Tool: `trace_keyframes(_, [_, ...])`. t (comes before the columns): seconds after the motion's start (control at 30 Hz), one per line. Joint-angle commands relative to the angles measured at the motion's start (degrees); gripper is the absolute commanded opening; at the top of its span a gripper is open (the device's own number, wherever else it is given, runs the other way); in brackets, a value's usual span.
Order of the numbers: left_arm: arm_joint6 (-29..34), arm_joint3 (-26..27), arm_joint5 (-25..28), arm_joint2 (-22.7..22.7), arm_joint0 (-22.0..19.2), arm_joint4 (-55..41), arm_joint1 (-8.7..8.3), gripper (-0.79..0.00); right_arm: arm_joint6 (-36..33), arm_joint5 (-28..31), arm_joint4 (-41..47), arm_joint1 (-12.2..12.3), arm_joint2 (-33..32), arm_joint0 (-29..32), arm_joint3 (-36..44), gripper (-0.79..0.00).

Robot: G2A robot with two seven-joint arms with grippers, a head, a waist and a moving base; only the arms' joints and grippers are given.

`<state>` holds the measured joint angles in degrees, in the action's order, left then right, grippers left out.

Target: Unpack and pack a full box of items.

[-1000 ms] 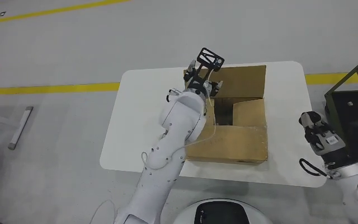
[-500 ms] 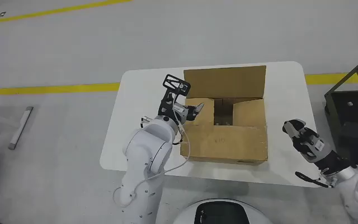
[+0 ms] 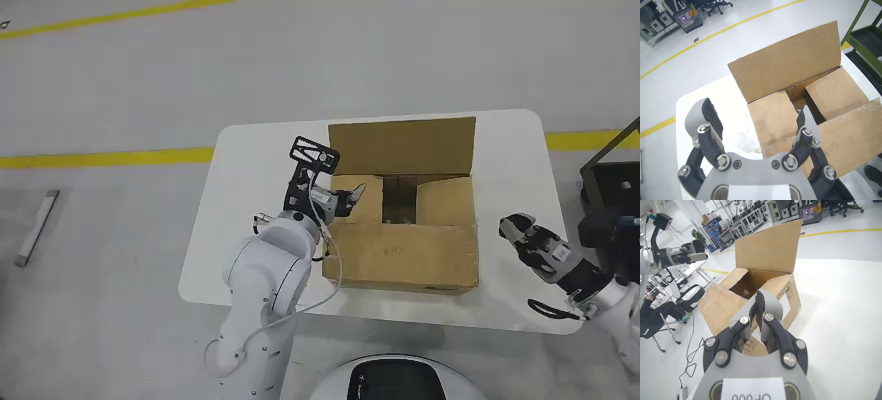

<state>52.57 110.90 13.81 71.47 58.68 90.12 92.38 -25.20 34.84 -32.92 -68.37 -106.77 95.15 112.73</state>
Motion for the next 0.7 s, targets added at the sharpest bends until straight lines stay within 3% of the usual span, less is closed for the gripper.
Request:
trace_keyframes(0.0, [0.0,0.0,0.0,0.0,0.0,0.0,0.0,0.0,-1.1,0.6,0.7,0.2,0.3,-0.8,-0.6,-0.6])
trace_keyframes(0.17, [0.0,0.0,0.0,0.0,0.0,0.0,0.0,0.0,-2.0,1.4,1.2,0.5,2.4,-2.1,-1.8,-0.573])
trace_keyframes(0.3, [0.0,0.0,0.0,0.0,0.0,0.0,0.0,0.0,-1.9,1.0,0.8,0.6,4.0,-3.2,-2.8,-0.502])
trace_keyframes(0.67, [0.0,0.0,0.0,0.0,0.0,0.0,0.0,0.0,-1.5,-0.4,-1.0,1.0,7.0,-4.4,-4.0,-0.474])
